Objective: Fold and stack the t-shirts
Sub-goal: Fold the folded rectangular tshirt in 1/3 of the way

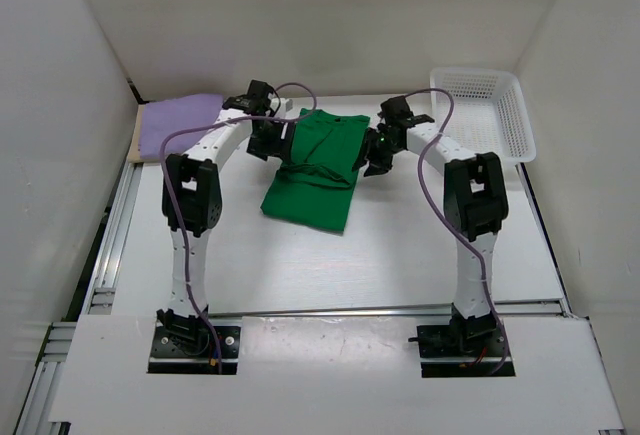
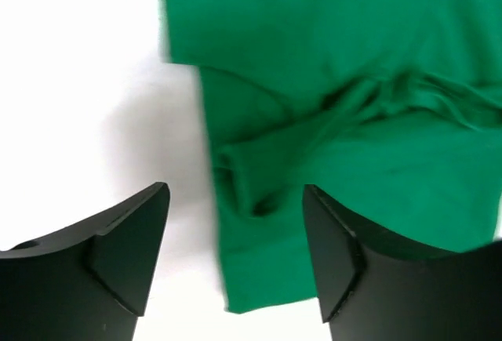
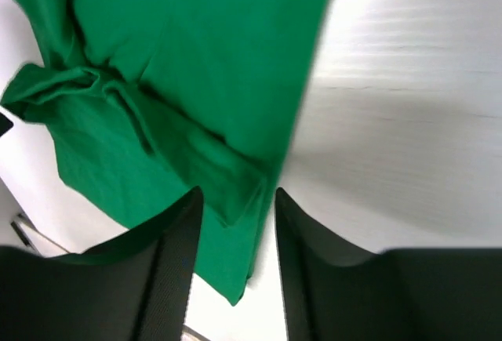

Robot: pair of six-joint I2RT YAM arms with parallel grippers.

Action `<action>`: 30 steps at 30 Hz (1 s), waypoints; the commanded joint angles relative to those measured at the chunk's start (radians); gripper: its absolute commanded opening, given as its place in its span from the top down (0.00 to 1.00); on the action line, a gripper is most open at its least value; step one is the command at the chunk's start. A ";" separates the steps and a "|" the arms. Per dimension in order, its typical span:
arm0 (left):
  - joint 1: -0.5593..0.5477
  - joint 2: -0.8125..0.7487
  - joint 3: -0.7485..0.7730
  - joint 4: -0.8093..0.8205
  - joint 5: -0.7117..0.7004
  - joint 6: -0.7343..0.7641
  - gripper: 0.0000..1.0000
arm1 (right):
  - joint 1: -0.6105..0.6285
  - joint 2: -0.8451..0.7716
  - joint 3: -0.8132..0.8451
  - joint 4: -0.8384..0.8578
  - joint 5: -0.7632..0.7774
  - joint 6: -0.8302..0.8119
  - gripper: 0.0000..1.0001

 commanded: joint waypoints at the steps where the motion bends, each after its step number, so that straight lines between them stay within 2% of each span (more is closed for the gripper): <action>1: 0.039 -0.045 0.055 0.008 -0.107 0.003 0.19 | -0.018 -0.098 0.010 0.002 0.052 -0.003 0.52; 3: 0.061 -0.101 0.019 0.008 -0.120 0.003 0.18 | -0.008 -0.158 -0.050 -0.007 0.088 -0.029 0.52; 4: 0.074 -0.126 -0.009 0.008 -0.120 0.003 0.18 | 0.021 -0.222 -0.132 0.002 0.111 -0.029 0.52; 5: 0.075 -0.179 -0.046 0.008 -0.120 0.003 0.18 | 0.036 -0.252 -0.173 0.011 0.128 -0.038 0.56; 6: 0.075 -0.202 -0.125 0.017 -0.111 0.003 0.22 | 0.053 -0.276 -0.209 0.022 0.157 -0.038 0.63; 8: 0.075 -0.253 -0.204 0.026 -0.070 0.003 0.27 | 0.114 -0.310 -0.266 0.061 0.158 -0.038 0.71; 9: 0.065 -0.264 -0.263 0.026 -0.051 0.003 0.30 | 0.136 -0.310 -0.267 0.075 0.158 -0.038 0.79; 10: 0.065 -0.264 -0.288 0.026 -0.027 0.003 0.35 | 0.174 -0.290 -0.251 0.084 0.158 -0.038 0.85; 12: 0.041 -0.278 -0.345 0.026 0.035 0.003 0.37 | 0.220 -0.219 -0.172 0.094 0.135 -0.009 1.00; 16: 0.007 -0.287 -0.432 0.050 0.021 0.003 0.37 | 0.254 -0.096 -0.063 0.138 0.060 0.063 1.00; 24: 0.007 -0.247 -0.497 0.086 -0.042 0.003 0.36 | 0.263 0.035 0.000 0.183 0.041 0.140 1.00; 30: -0.013 -0.218 -0.516 0.086 -0.066 0.003 0.36 | 0.263 0.073 0.019 0.192 0.176 0.210 1.00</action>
